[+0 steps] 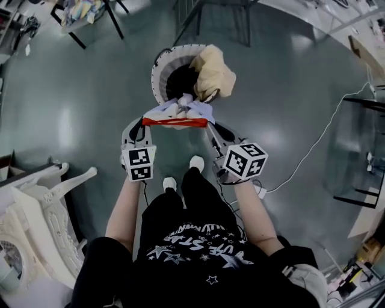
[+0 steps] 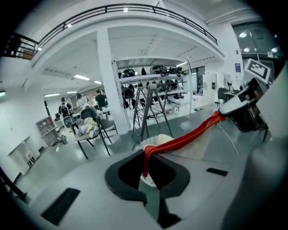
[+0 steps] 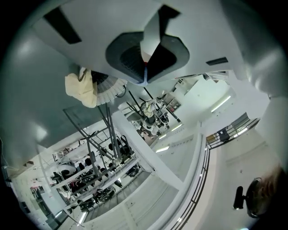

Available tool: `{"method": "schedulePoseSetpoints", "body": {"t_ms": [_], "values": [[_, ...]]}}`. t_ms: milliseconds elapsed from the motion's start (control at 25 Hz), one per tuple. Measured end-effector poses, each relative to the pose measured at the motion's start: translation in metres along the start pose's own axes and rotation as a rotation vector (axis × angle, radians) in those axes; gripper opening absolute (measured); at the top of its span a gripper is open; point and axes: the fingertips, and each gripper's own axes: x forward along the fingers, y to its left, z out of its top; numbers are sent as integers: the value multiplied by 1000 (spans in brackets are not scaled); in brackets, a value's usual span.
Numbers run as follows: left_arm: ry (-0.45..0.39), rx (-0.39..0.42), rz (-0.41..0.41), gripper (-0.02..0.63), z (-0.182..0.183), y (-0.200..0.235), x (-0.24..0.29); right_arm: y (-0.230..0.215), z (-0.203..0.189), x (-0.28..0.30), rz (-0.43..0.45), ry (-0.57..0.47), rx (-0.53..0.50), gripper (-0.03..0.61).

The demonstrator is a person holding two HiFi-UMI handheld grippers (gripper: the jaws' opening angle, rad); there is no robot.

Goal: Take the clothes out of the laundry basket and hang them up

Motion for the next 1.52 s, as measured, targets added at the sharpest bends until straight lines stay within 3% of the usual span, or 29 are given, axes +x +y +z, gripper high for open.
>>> {"method": "schedulePoseSetpoints", "body": {"t_ms": [120, 320, 480, 680, 960, 1280, 1520], "values": [[-82, 23, 15, 34, 61, 5, -28, 22, 41, -30, 20, -62, -19, 21], [-261, 177, 22, 34, 172, 6, -56, 50, 120, -68, 52, -209, -88, 21], [-389, 252, -7, 34, 242, -5, -85, 71, 172, -109, 47, -338, -135, 23], [-456, 271, -72, 34, 289, -22, -100, 84, 204, -154, -2, -430, -196, 23], [-558, 276, -209, 34, 355, -62, -76, 70, 257, -200, -98, -585, -266, 23], [-637, 290, -280, 34, 442, -92, -7, 28, 348, -204, -208, -642, -324, 23], [-667, 332, -290, 34, 500, -78, 44, 17, 427, -174, -260, -709, -373, 23]]}}
